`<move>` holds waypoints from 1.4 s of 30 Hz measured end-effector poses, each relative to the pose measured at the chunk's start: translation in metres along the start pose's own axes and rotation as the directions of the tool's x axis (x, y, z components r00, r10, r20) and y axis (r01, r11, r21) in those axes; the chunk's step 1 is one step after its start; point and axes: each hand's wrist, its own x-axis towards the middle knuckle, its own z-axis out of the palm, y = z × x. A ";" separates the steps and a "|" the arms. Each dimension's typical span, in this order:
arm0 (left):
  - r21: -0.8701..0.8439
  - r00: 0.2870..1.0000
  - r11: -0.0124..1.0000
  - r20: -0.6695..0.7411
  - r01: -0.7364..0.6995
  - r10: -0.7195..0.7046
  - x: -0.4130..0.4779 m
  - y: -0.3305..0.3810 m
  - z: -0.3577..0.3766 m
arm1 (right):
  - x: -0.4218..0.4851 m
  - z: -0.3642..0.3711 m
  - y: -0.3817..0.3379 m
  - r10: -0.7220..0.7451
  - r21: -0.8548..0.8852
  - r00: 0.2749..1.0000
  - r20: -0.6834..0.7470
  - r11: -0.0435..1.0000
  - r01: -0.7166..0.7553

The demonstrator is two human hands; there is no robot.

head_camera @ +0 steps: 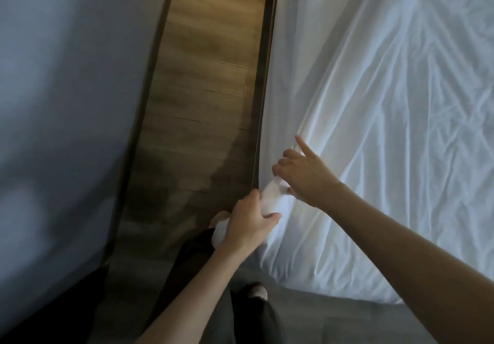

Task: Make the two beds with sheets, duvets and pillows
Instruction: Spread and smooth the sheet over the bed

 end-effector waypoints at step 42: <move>0.185 0.980 0.968 -0.070 -0.171 0.187 -0.275 0.142 0.196 | -0.315 0.112 -0.018 0.556 0.958 0.793 0.248 -0.264 -0.115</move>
